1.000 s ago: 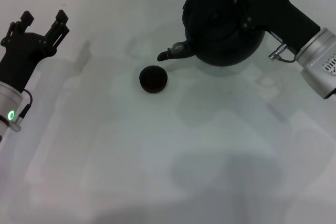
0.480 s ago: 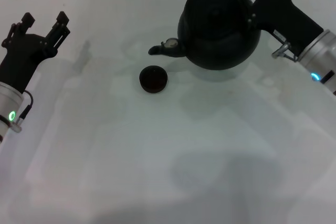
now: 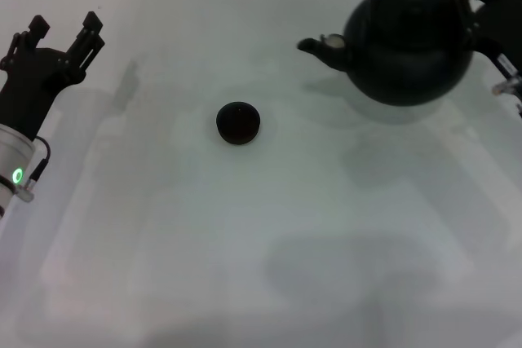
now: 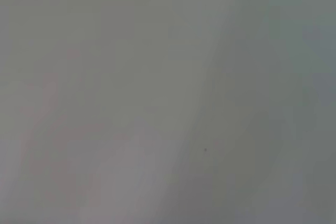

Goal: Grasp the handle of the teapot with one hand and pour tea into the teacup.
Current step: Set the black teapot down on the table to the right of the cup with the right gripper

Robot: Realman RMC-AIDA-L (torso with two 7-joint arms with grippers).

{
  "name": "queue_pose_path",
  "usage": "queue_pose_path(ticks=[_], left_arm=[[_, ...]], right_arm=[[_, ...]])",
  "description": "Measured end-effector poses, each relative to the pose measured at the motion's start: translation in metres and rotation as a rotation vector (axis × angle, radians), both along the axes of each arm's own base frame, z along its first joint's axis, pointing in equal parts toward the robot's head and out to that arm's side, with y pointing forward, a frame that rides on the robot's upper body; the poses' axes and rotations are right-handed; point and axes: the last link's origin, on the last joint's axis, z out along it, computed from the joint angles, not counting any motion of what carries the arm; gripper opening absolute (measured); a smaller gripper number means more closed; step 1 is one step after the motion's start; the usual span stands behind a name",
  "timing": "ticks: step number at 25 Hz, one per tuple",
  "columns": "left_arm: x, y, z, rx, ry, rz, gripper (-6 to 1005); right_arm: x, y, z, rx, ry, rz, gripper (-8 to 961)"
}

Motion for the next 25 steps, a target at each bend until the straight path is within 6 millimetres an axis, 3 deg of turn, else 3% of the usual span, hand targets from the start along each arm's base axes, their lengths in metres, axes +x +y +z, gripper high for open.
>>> queue_pose_path(ticks=[9, 25], left_arm=[[0.003, 0.003, 0.0, 0.001, 0.002, -0.009, 892], [0.003, 0.003, -0.001, -0.001, -0.002, -0.009, 893]], right_arm=[[0.028, -0.021, 0.006, -0.004, -0.029, -0.065, 147], [0.031, -0.024, -0.006, -0.059, -0.049, -0.1, 146]])
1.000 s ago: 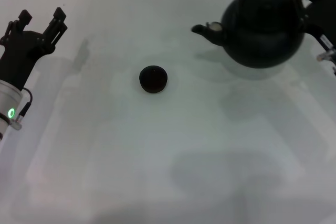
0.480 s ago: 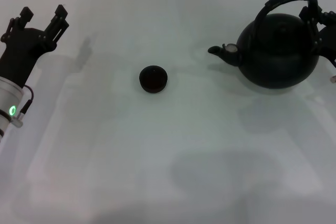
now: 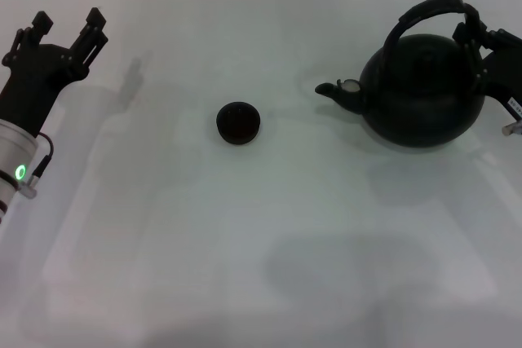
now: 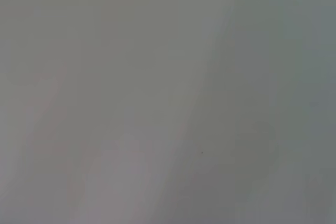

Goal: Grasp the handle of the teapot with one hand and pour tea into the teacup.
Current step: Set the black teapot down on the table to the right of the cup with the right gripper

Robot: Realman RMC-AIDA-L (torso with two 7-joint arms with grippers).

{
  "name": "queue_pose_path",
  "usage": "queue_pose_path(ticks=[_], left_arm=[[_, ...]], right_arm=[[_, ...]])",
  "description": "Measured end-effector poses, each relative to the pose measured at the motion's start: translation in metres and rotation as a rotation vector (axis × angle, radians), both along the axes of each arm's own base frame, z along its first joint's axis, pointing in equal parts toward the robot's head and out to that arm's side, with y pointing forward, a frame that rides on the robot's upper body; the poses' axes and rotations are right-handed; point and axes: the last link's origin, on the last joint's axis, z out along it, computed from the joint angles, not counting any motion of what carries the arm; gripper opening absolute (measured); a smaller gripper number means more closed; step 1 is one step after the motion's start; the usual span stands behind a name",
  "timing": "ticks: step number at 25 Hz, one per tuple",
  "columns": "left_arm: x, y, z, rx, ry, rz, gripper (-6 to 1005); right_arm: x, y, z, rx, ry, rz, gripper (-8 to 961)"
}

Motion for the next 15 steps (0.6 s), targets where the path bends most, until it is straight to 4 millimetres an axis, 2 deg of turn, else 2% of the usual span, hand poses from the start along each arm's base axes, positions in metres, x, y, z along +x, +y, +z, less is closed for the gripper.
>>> queue_pose_path(ticks=[15], left_arm=[[-0.0007, -0.0016, -0.0009, -0.005, 0.001, 0.0, 893]], right_arm=[[0.0005, -0.0021, -0.0041, -0.024, -0.003, -0.003, 158]])
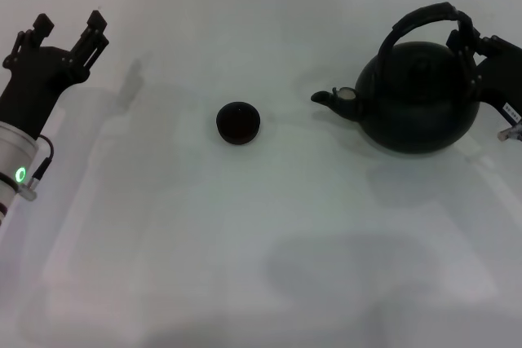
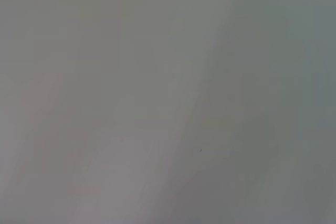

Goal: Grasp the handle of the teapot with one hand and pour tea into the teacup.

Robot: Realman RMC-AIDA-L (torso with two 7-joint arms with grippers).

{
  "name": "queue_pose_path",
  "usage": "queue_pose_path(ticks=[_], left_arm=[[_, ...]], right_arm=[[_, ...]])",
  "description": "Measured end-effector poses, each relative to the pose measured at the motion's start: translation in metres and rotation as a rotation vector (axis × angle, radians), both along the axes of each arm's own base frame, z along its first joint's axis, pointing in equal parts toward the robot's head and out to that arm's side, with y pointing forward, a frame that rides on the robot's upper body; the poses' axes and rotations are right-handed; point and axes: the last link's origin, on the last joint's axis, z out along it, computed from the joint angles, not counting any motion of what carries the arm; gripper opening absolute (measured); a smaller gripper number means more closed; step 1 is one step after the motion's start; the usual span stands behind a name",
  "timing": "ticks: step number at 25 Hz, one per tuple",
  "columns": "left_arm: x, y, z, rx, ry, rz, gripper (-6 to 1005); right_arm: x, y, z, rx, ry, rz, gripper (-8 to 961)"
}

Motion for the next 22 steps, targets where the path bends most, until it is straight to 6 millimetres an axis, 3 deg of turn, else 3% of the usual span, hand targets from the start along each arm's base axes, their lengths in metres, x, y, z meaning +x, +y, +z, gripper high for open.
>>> queue_pose_path(ticks=[3, 15, 17, 22], left_arm=[[0.0, 0.0, 0.0, 0.0, 0.001, 0.0, 893], [0.0, 0.0, 0.001, 0.0, 0.001, 0.0, 892], [0.0, 0.0, 0.001, 0.001, 0.001, 0.0, 892], [0.0, 0.0, 0.001, 0.001, 0.002, 0.0, 893]], right_arm=[[0.001, 0.0, 0.0, -0.003, -0.001, -0.006, 162], [0.006, 0.0, 0.003, -0.015, 0.089, -0.063, 331], [0.008, -0.004, 0.004, -0.013, 0.104, -0.073, 619], [0.013, -0.017, 0.012, 0.032, 0.139, -0.064, 791]])
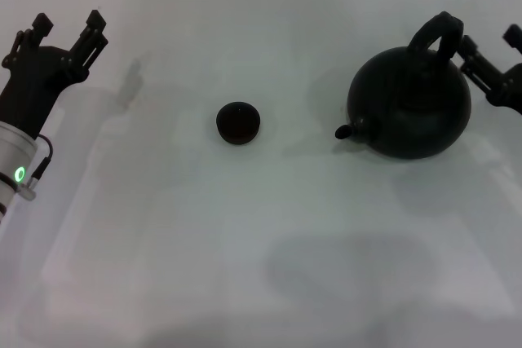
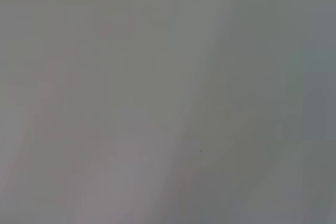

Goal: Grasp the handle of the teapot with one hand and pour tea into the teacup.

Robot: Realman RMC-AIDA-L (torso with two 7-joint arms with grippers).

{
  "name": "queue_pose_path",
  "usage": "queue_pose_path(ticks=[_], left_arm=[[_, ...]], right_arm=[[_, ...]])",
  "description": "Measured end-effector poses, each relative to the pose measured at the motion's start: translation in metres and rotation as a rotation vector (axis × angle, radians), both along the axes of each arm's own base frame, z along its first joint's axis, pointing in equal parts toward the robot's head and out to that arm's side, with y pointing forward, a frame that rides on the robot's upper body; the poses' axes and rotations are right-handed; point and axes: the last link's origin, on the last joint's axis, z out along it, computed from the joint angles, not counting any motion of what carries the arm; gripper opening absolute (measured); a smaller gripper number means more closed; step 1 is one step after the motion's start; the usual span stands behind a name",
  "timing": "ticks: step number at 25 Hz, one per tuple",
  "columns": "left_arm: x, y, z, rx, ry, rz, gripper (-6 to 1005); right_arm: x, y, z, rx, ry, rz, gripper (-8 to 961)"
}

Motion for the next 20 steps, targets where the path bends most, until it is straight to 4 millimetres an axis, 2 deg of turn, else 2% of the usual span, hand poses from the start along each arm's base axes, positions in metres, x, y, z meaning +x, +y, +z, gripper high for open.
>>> queue_pose_path(ticks=[1, 6, 20], left_arm=[[0.0, 0.0, 0.0, 0.0, 0.0, 0.0, 893], [0.001, 0.0, 0.001, 0.004, 0.002, -0.005, 893], [0.002, 0.0, 0.001, 0.023, 0.048, -0.018, 893]], right_arm=[[0.001, -0.004, 0.002, 0.012, 0.007, 0.002, 825], [0.01, -0.019, 0.017, 0.104, 0.028, -0.018, 878], [0.01, -0.022, 0.028, 0.236, -0.08, 0.002, 878]])
